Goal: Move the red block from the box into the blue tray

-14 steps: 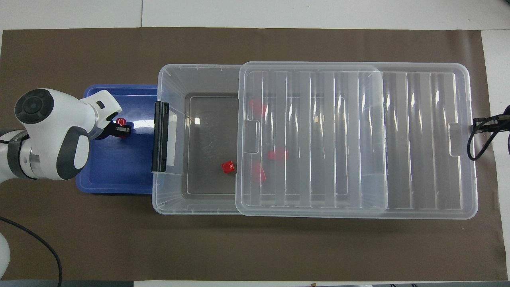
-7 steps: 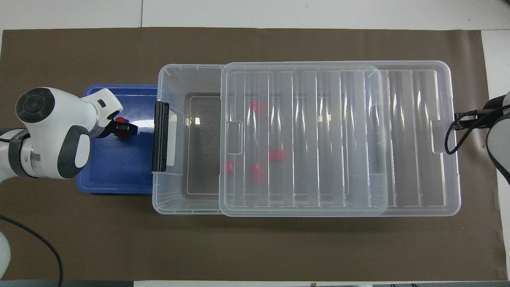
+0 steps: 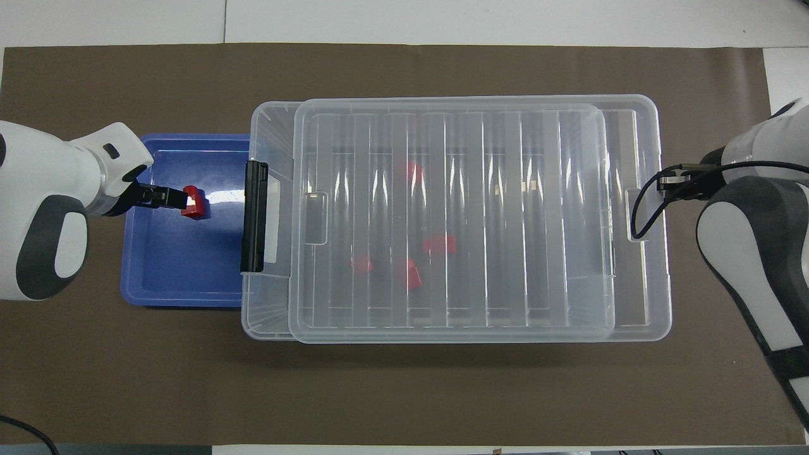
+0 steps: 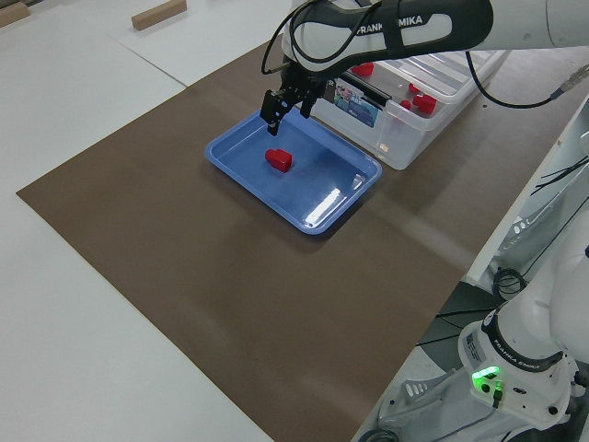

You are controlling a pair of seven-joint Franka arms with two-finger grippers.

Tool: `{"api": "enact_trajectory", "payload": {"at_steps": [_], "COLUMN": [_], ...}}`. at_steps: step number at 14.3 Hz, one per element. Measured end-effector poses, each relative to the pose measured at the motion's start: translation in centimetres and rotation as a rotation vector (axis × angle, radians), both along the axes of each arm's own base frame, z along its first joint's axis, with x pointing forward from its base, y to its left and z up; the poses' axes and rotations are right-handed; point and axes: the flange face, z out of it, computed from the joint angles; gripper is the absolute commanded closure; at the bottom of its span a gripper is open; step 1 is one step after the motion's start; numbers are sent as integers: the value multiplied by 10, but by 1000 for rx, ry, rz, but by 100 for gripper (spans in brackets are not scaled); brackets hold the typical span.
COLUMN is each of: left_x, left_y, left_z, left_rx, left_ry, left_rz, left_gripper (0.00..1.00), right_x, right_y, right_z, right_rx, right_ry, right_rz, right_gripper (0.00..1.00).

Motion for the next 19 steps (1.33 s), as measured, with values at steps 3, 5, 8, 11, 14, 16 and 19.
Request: {"api": "enact_trajectory", "payload": {"at_steps": [3, 5, 8, 11, 14, 16, 19], "left_x": [-6, -6, -5, -5, -6, -7, -8], "left_y": [1, 0, -2, -3, -4, -3, -3], "left_z": [59, 82, 93, 96, 104, 117, 129], "left_rx": [16, 19, 1, -3, -2, -3, -10], "left_ry": [7, 14, 17, 26, 38, 41, 53], "left_rz": [13, 17, 23, 23, 25, 28, 33], "left_gripper": [0, 0, 0, 0, 0, 0, 0], "right_x": [-1, -1, -1, -1, -1, -1, -1], "right_y": [31, 41, 42, 42, 43, 45, 46], "right_z": [1, 2, 2, 2, 2, 2, 2], "right_rx": [1, 2, 2, 2, 2, 2, 2], "right_ry": [-2, -3, -3, -3, -3, -3, -3], "right_rz": [-30, -41, -46, -46, -44, -41, -40], "right_gripper": [100, 100, 100, 100, 100, 100, 100]}}
